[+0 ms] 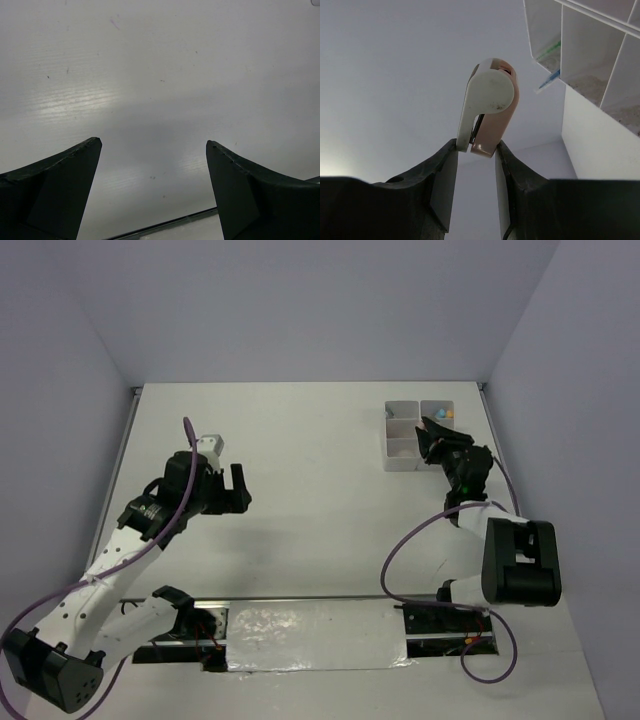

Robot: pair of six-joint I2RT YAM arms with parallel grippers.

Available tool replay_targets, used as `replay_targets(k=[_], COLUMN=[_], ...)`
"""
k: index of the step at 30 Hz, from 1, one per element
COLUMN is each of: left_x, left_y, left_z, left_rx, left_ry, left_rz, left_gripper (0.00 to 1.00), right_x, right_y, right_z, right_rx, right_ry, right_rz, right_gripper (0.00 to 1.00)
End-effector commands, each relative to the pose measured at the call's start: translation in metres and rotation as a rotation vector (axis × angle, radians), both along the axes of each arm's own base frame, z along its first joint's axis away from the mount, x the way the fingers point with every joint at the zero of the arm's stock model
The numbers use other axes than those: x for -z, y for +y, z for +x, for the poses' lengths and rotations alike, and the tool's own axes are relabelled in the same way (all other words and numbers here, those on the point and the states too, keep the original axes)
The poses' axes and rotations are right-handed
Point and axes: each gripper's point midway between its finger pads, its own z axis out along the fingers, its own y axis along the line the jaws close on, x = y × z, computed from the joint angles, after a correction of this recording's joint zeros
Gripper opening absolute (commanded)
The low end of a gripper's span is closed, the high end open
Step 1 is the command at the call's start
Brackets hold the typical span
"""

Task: Sort the stationery into containers
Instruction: Place the stapler in the storage box.

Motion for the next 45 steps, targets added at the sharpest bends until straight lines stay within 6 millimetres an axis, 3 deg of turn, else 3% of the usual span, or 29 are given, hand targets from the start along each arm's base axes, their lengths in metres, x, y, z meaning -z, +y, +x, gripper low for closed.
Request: replay_targets(k=[1, 4, 5, 7, 9, 10, 11, 12, 13, 14, 15, 16, 18, 21, 23, 24, 25, 27, 28, 30, 31, 33, 35, 36, 37, 39, 40, 41, 45], left_x=[-0.006, -0.006, -0.007, -0.007, -0.007, -0.007, -0.009, -0.010, -0.015, -0.020, -0.025, -0.041, -0.063, -0.134, -0.161, -0.164, -0.181, -0.188, -0.187, -0.181, -0.149, -0.139, -0.129, -0.135, -0.133, -0.127, -0.129, -0.112, -0.102], left_y=[-0.002, -0.001, -0.002, -0.002, -0.001, -0.001, -0.002, -0.004, -0.006, -0.009, -0.012, -0.021, -0.032, -0.069, -0.080, -0.085, -0.088, -0.090, -0.092, -0.096, -0.098, -0.105, -0.126, -0.132, -0.134, -0.131, -0.127, -0.122, -0.123], left_z=[0.003, 0.003, 0.003, 0.003, 0.003, 0.002, 0.002, 0.002, 0.001, 0.001, -0.001, -0.005, -0.013, -0.043, -0.059, -0.065, -0.068, -0.064, -0.062, -0.046, -0.033, -0.030, -0.044, -0.051, -0.057, -0.058, -0.053, -0.055, -0.055], left_rx=[0.001, -0.001, 0.001, 0.001, -0.001, 0.001, 0.005, 0.016, 0.031, 0.043, 0.061, 0.110, 0.179, 0.416, 0.506, 0.550, 0.562, 0.547, 0.525, 0.439, 0.355, 0.301, 0.410, 0.413, 0.420, 0.380, 0.328, 0.279, 0.256], left_ry=[-0.024, -0.026, -0.027, -0.027, -0.029, -0.032, -0.036, -0.033, -0.042, -0.053, -0.066, -0.122, -0.191, -0.425, -0.513, -0.527, -0.575, -0.564, -0.520, -0.395, -0.233, -0.080, 0.025, 0.073, 0.068, 0.075, 0.059, 0.119, 0.159], left_rz=[-0.004, -0.004, -0.006, -0.006, -0.004, -0.006, -0.009, -0.016, -0.024, -0.038, -0.054, -0.107, -0.185, -0.427, -0.525, -0.558, -0.619, -0.662, -0.698, -0.737, -0.713, -0.766, -0.881, -0.968, -0.994, -0.956, -0.925, -0.883, -0.891], left_gripper=[0.99, 0.99, 0.99, 0.99, 0.99, 0.99, 0.99, 0.99, 0.99, 0.99, 0.99, 0.99, 0.99, 0.99, 0.99, 0.99, 0.99, 0.99, 0.99, 0.99, 1.00, 0.99, 0.99, 0.99, 0.99, 0.99, 0.99, 0.99, 0.99], right_x=[-0.042, -0.041, -0.025, -0.026, -0.021, -0.046, -0.054, -0.041, -0.076, -0.082, -0.067, -0.090, -0.080, -0.053, -0.039, -0.036, -0.039, -0.035, -0.040, -0.041, -0.040, -0.038, -0.034, -0.018, -0.020, -0.014, -0.014, -0.014, -0.017], right_y=[-0.008, -0.010, -0.017, -0.024, -0.015, -0.009, 0.010, 0.021, 0.038, 0.048, 0.069, 0.078, 0.100, 0.150, 0.170, 0.190, 0.199, 0.212, 0.226, 0.237, 0.237, 0.240, 0.242, 0.242, 0.244, 0.246, 0.249, 0.251, 0.263], right_z=[-0.001, -0.002, -0.005, -0.012, -0.011, -0.002, -0.004, -0.004, -0.002, -0.003, -0.015, -0.019, -0.043, -0.097, -0.131, -0.154, -0.170, -0.196, -0.224, -0.255, -0.257, -0.257, -0.255, -0.247, -0.240, -0.226, -0.226, -0.223, -0.224], right_rx=[0.020, 0.018, 0.059, 0.092, 0.021, -0.023, -0.122, -0.195, -0.294, -0.357, -0.470, -0.511, -0.675, -0.968, -1.093, -1.178, -1.213, -1.274, -1.333, -1.359, -1.332, -1.330, -1.357, -1.388, -1.372, -1.340, -1.336, -1.329, -1.328], right_ry=[-0.153, -0.104, -0.061, -0.092, -0.075, -0.112, -0.140, -0.049, -0.147, -0.154, -0.070, -0.123, -0.141, -0.249, -0.285, -0.360, -0.417, -0.530, -0.638, -0.753, -0.754, -0.756, -0.724, -0.649, -0.630, -0.575, -0.577, -0.573, -0.588], right_rz=[0.032, -0.039, -0.028, 0.012, -0.042, -0.104, -0.252, -0.311, -0.506, -0.594, -0.638, -0.728, -0.914, -1.115, -1.133, -1.171, -1.192, -1.260, -1.273, -1.401, -1.455, -1.521, -1.577, -1.620, -1.646, -1.702, -1.711, -1.724, -1.762], right_gripper=[0.05, 0.05, 0.05, 0.06, 0.06, 0.06, 0.06, 0.06, 0.07, 0.07, 0.07, 0.08, 0.08, 0.08, 0.08, 0.08, 0.08, 0.08, 0.08, 0.11, 0.12, 0.12, 0.09, 0.08, 0.07, 0.06, 0.06, 0.06, 0.06])
